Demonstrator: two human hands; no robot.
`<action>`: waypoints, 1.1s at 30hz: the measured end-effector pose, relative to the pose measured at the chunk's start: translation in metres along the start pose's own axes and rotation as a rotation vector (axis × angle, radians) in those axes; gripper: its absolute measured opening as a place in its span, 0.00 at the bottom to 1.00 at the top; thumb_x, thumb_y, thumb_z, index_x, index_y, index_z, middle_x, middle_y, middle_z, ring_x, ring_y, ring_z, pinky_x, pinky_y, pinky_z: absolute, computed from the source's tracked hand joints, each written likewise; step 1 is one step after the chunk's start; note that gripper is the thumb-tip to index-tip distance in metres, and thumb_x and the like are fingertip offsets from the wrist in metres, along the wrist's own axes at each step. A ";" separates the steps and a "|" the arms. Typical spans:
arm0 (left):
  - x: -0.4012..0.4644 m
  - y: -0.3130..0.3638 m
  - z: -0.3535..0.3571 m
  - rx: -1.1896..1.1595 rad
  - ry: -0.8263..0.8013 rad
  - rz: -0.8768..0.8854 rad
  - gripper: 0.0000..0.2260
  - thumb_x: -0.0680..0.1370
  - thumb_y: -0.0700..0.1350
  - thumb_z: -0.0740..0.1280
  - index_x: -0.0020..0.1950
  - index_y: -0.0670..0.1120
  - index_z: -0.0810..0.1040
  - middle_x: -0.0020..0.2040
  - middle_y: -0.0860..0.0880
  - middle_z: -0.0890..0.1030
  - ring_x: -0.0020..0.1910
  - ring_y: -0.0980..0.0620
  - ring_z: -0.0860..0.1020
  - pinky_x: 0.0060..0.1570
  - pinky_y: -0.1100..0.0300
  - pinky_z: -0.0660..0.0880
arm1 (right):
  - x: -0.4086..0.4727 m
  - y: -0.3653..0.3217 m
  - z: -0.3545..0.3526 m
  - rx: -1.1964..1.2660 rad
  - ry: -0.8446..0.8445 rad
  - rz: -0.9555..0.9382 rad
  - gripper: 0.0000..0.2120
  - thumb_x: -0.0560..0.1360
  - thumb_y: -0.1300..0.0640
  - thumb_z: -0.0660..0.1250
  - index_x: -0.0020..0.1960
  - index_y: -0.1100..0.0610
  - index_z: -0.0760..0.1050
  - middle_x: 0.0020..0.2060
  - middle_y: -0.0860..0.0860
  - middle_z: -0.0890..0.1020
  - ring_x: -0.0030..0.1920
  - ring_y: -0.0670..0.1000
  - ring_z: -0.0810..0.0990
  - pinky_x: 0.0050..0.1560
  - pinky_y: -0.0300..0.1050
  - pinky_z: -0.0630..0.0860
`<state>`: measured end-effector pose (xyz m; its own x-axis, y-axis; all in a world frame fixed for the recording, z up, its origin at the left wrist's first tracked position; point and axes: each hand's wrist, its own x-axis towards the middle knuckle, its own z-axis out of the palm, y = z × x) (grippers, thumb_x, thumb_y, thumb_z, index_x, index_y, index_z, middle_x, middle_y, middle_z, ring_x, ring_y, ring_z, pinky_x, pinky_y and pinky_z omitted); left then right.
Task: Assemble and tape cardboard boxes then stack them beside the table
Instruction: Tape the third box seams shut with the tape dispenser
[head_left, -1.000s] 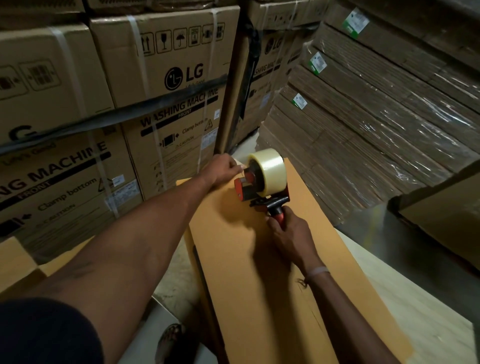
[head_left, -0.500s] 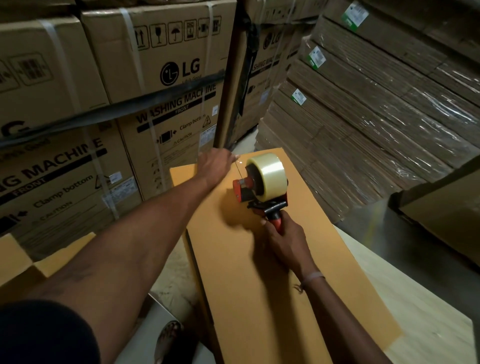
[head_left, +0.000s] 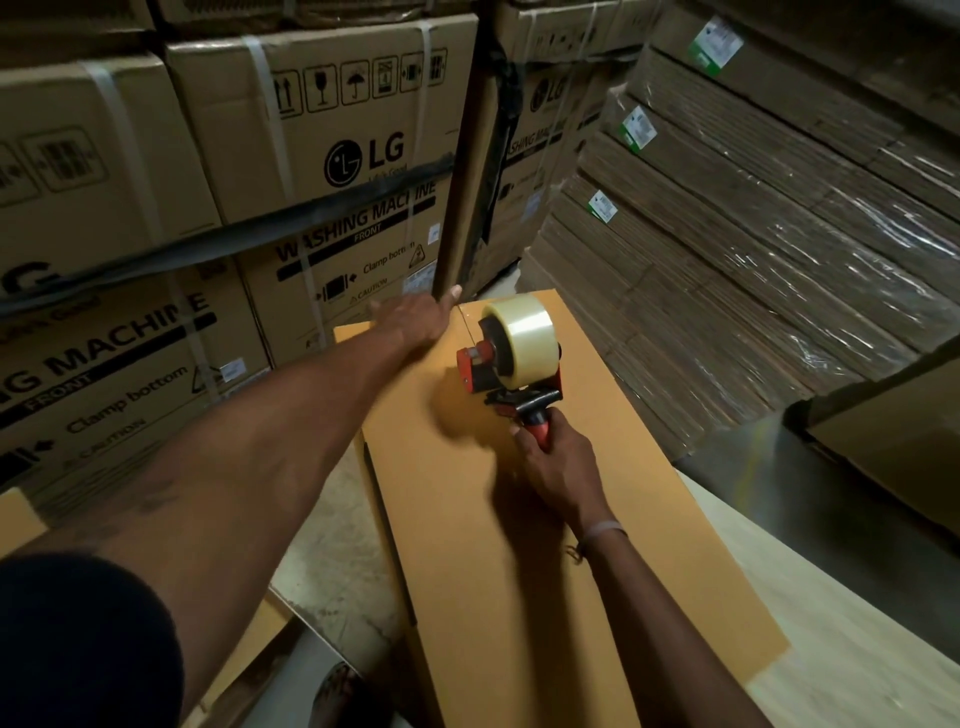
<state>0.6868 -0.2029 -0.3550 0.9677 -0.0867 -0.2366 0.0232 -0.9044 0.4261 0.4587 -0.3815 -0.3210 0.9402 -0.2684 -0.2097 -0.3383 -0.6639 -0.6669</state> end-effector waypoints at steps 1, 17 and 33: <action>-0.006 -0.003 -0.001 -0.011 0.054 0.052 0.38 0.83 0.70 0.40 0.70 0.46 0.77 0.70 0.40 0.77 0.72 0.39 0.72 0.75 0.34 0.53 | 0.000 -0.001 0.000 0.002 -0.005 0.004 0.15 0.82 0.47 0.67 0.63 0.55 0.75 0.51 0.54 0.85 0.51 0.57 0.82 0.56 0.58 0.80; -0.021 -0.027 0.013 0.263 0.035 0.630 0.26 0.88 0.57 0.48 0.85 0.53 0.48 0.85 0.51 0.45 0.84 0.51 0.44 0.82 0.44 0.42 | -0.030 0.004 -0.016 -0.061 -0.037 0.022 0.18 0.84 0.46 0.64 0.69 0.56 0.71 0.56 0.55 0.83 0.52 0.55 0.81 0.54 0.53 0.80; -0.073 -0.012 0.035 0.222 -0.118 0.913 0.33 0.82 0.61 0.39 0.84 0.48 0.56 0.84 0.46 0.54 0.84 0.45 0.46 0.80 0.49 0.36 | -0.052 0.023 -0.018 -0.023 -0.055 0.069 0.17 0.83 0.47 0.66 0.68 0.56 0.73 0.58 0.56 0.83 0.53 0.56 0.80 0.53 0.49 0.77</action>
<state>0.6076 -0.2005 -0.3733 0.5561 -0.8310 0.0142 -0.7908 -0.5238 0.3168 0.4013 -0.3957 -0.3123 0.9152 -0.2759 -0.2938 -0.4025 -0.6615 -0.6327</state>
